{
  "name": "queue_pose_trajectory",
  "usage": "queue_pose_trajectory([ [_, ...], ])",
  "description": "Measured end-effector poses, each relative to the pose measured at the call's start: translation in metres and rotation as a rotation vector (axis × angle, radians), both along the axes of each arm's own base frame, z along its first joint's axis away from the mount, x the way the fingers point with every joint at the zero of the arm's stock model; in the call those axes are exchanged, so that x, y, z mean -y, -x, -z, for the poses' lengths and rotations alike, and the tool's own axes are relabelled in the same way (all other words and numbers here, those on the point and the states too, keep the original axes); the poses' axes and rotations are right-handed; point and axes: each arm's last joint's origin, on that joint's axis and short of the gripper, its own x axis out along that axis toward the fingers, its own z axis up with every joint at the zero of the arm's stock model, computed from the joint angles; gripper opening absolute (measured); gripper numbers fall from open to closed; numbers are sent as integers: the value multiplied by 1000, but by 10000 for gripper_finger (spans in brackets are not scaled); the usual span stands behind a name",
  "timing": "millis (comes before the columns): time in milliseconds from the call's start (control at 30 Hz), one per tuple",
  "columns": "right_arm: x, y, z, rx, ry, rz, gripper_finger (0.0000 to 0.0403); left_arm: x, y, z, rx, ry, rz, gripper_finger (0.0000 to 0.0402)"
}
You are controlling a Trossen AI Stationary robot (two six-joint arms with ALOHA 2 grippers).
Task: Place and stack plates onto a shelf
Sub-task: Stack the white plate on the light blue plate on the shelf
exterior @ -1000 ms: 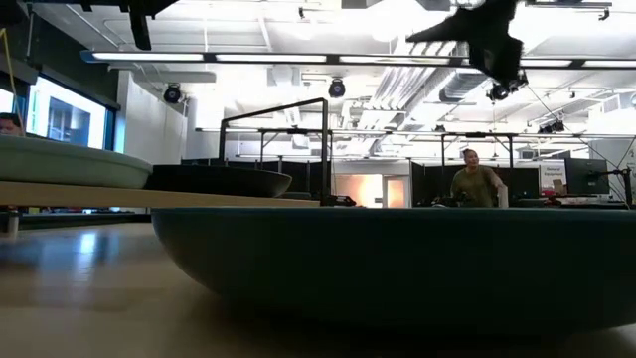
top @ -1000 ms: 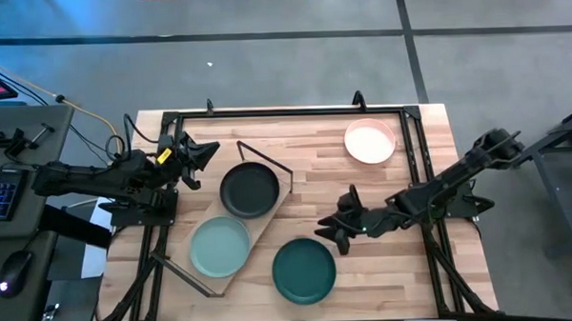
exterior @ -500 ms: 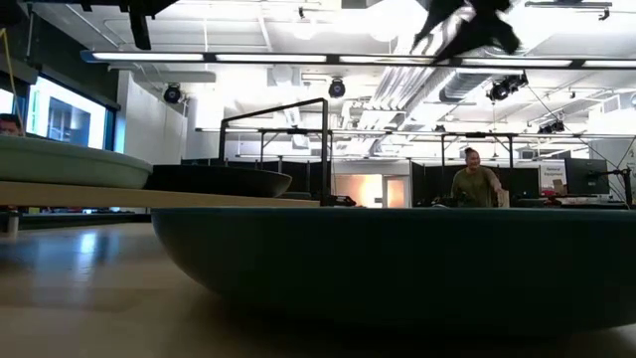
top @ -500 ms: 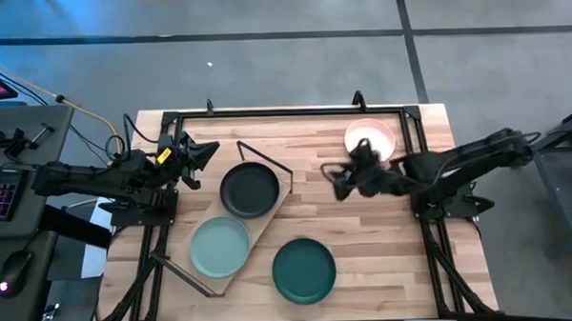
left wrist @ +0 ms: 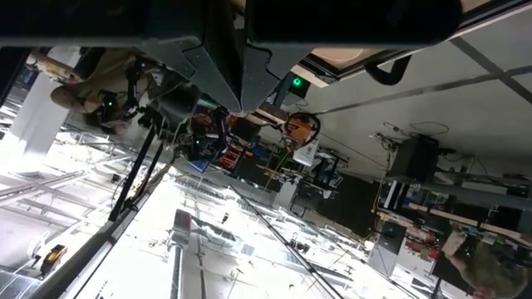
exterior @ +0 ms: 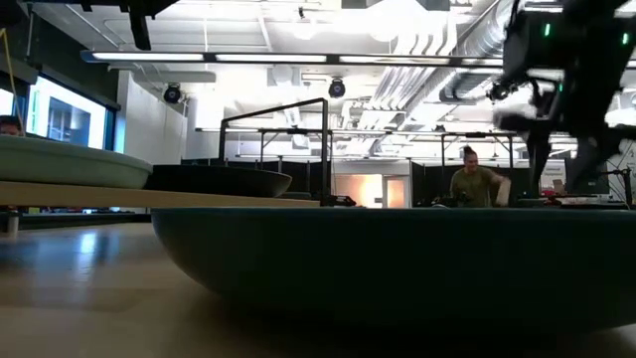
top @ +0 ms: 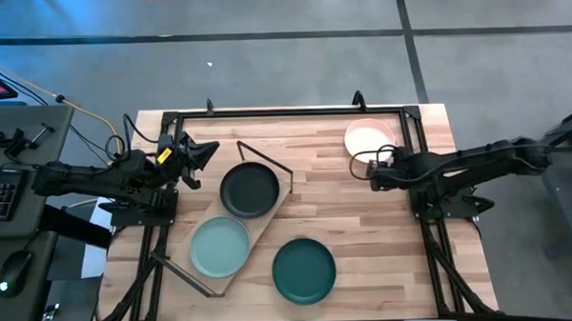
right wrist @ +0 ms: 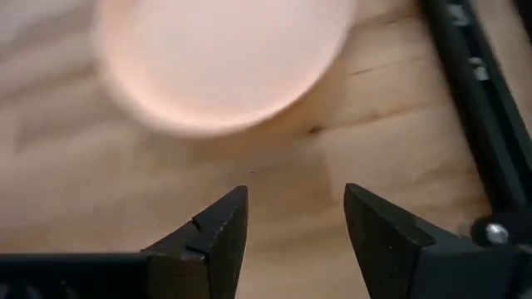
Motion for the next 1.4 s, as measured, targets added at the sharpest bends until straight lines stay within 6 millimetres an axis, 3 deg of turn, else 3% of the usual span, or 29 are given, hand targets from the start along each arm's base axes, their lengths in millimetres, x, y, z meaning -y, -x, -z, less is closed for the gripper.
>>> queue_pose_trajectory([
  [233,26,6,38,184,15,313,181,0,0,0,3,2,-7,0],
  [400,43,0,46,350,45,384,181,0,0,0,3,2,-7,0],
  [800,63,4,62,223,-23,443,177,0,0,0,3,3,-10,0],
  [933,65,4,66,181,-22,439,138,0,0,0,2,3,-11,0],
  [1167,65,4,68,113,3,368,15,-1,0,0,2,9,-30,0],
  [1400,47,4,56,92,12,184,2,-1,1,-1,7,10,-30,0],
])
